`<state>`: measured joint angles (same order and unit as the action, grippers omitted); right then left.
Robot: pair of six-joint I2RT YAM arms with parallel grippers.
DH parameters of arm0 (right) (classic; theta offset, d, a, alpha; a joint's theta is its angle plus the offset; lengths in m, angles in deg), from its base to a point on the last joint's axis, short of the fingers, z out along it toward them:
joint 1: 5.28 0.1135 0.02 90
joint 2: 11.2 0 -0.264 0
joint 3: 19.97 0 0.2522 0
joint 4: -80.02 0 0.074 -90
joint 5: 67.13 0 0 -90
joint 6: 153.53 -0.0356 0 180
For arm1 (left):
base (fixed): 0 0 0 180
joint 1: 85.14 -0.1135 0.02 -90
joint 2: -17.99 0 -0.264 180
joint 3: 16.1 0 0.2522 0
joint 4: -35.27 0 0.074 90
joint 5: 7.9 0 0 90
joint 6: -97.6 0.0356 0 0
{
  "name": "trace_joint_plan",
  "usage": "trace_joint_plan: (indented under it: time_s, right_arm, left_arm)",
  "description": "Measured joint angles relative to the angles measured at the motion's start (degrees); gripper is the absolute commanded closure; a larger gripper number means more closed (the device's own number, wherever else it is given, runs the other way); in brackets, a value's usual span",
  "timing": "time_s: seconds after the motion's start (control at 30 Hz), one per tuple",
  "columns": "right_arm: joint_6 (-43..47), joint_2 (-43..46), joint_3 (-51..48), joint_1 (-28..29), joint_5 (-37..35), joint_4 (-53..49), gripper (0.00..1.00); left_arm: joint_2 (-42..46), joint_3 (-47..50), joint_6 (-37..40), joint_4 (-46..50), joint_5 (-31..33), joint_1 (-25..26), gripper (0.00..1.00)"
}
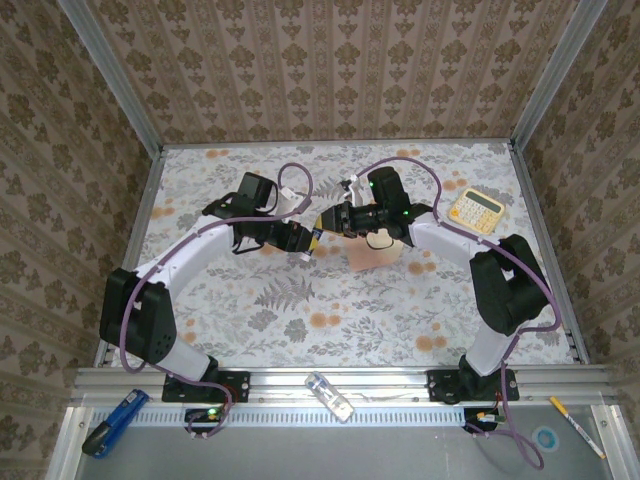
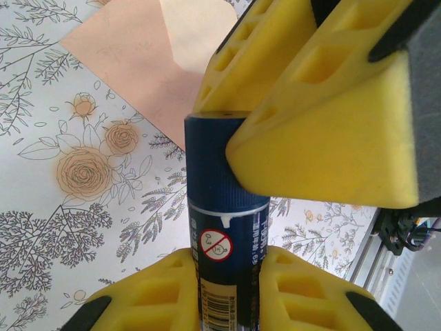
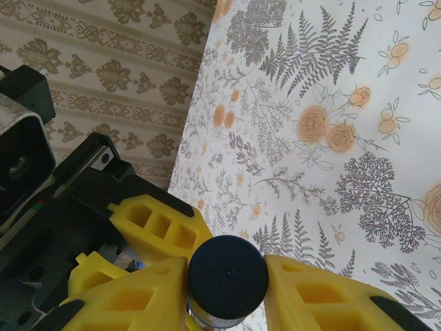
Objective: Place the letter into the envelope and seal it
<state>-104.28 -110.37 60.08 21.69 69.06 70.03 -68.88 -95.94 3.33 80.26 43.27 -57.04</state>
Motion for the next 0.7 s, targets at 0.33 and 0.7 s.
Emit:
trace_joint_plan:
  time_s: [0.33, 0.7]
  right_arm:
    - [-0.09, 0.00, 0.00, -0.07, 0.15, 0.37, 0.73]
    - [-0.17, 0.00, 0.44, -1.38, 0.87, 0.15, 0.73]
  left_arm:
    - [0.00, 0.00, 0.02, 0.02, 0.00, 0.00, 0.81]
    - [-0.02, 0.00, 0.04, -1.05, -0.61, 0.00, 0.86]
